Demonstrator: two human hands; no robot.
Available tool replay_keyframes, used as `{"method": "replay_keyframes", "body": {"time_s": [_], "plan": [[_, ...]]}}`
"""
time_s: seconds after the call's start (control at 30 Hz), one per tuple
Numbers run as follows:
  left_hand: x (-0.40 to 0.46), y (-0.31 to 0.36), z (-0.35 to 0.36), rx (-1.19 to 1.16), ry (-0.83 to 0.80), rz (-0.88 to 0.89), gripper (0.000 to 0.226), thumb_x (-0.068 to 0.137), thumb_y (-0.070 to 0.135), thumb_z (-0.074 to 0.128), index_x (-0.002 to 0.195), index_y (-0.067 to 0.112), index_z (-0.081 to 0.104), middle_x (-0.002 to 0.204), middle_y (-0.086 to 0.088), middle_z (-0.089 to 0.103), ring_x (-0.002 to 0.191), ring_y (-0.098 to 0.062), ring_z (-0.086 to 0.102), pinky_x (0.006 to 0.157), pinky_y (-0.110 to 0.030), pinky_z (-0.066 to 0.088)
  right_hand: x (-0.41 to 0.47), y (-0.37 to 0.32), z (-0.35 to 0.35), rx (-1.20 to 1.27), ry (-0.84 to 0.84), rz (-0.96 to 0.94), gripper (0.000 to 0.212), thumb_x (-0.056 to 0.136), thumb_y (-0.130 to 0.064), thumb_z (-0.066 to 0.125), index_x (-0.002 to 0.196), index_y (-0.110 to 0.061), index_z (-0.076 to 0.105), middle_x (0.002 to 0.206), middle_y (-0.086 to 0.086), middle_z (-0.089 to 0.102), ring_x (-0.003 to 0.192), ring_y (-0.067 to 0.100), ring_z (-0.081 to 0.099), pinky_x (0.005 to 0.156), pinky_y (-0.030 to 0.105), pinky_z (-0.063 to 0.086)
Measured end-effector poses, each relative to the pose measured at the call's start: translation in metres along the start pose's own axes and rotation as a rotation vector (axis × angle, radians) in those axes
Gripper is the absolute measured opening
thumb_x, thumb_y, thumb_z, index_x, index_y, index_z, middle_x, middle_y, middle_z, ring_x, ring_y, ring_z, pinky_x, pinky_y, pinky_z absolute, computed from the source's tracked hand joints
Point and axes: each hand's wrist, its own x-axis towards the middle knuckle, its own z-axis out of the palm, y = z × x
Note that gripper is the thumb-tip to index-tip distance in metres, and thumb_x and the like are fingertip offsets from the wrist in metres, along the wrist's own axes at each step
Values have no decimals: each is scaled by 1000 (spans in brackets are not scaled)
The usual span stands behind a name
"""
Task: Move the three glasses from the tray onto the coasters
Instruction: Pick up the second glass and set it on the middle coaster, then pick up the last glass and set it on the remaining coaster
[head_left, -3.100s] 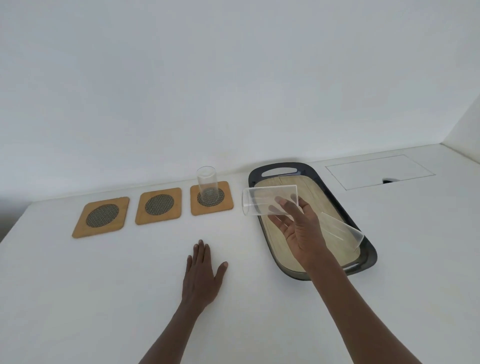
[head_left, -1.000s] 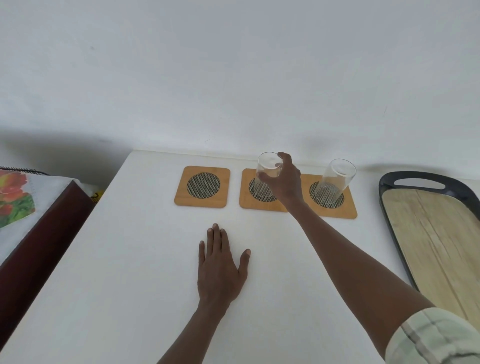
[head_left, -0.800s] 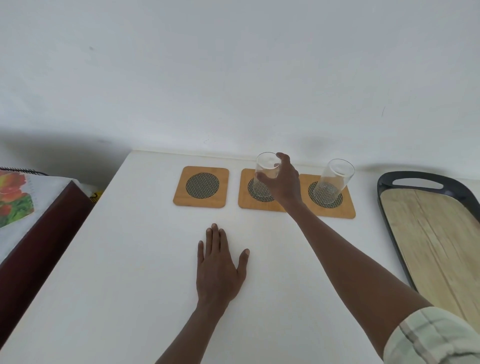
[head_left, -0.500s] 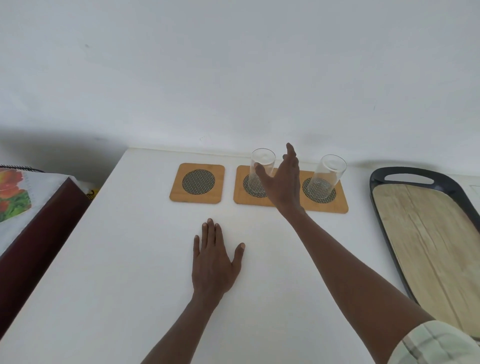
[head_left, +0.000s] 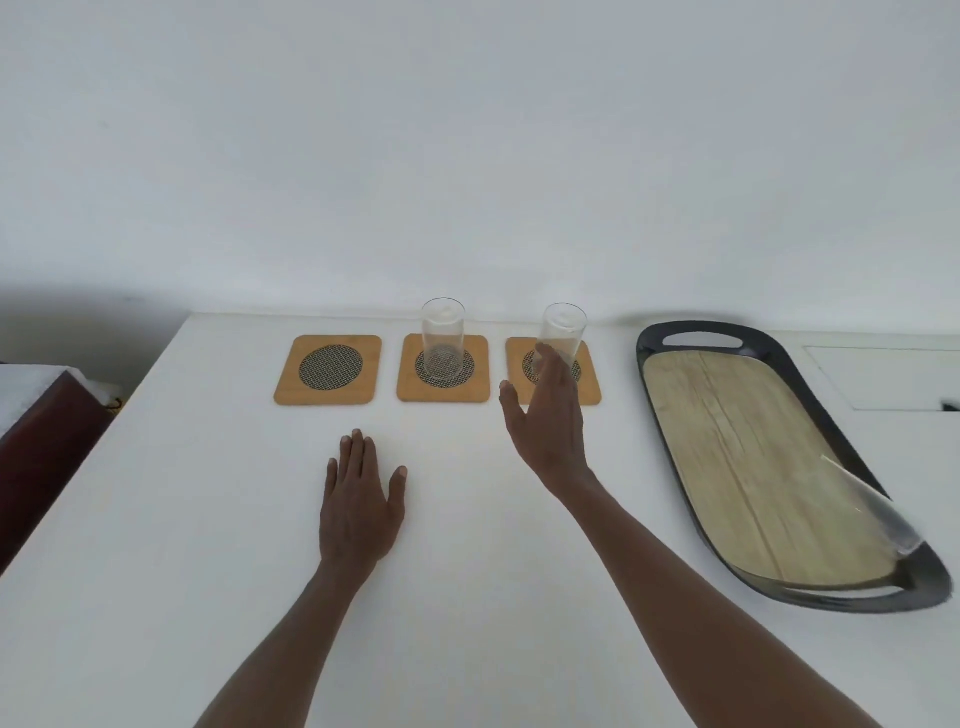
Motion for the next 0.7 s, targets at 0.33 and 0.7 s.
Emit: {"method": "replay_keyframes", "body": {"time_s": [0.33, 0.7], "plan": [[-38, 56, 12, -27, -111, 93, 70, 100, 48, 35, 153, 3, 21, 165, -10, 13, 153, -20, 5, 125, -40, 9, -31, 40, -73, -48, 89, 72, 51, 91, -24, 63, 136, -12, 45, 127, 9, 61, 116, 27, 55, 90, 34, 46], [-75, 154, 43, -78, -225, 246, 65, 102, 41, 31, 154, 5, 15, 165, -8, 8, 153, -18, 0, 125, -36, 3, -53, 109, -157, -139, 112, 171, 33, 91, -17, 62, 123, -10, 62, 122, 9, 65, 117, 27, 55, 91, 32, 44]]}}
